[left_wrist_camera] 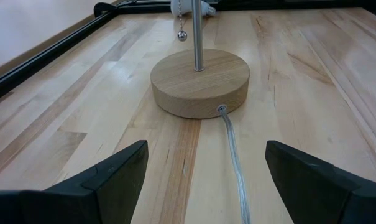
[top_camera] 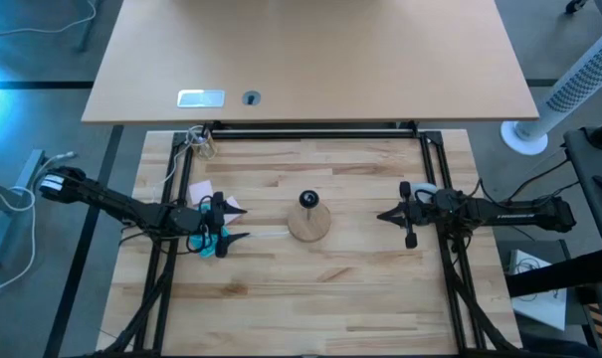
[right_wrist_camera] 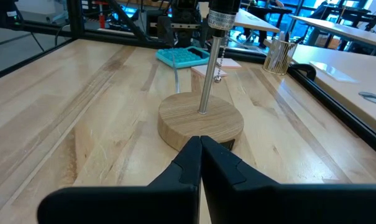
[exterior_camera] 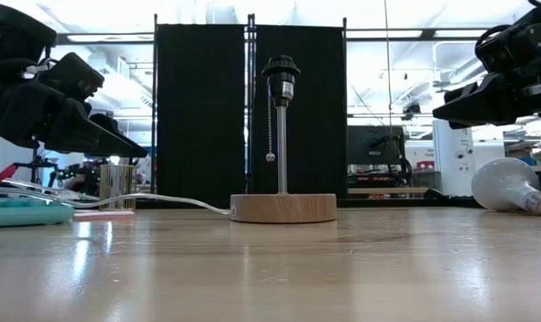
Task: Screw lightbulb
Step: Return to Home Position
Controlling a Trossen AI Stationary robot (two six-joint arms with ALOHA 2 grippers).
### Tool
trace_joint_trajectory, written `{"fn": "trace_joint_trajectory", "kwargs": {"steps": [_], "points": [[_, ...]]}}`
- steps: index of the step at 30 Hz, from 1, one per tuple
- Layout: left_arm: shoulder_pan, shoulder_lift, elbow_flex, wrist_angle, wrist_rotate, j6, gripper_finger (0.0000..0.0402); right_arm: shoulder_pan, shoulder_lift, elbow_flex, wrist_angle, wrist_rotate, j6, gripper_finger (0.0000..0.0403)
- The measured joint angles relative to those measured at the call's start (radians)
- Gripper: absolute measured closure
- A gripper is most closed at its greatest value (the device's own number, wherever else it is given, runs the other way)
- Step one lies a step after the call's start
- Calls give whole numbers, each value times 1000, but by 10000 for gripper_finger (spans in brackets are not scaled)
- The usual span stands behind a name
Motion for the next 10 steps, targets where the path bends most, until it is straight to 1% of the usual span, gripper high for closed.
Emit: {"fn": "trace_joint_trajectory", "kwargs": {"steps": [10], "points": [[0, 0, 0, 0, 0, 0, 86, 0, 0, 0, 0, 0, 0, 401]]}}
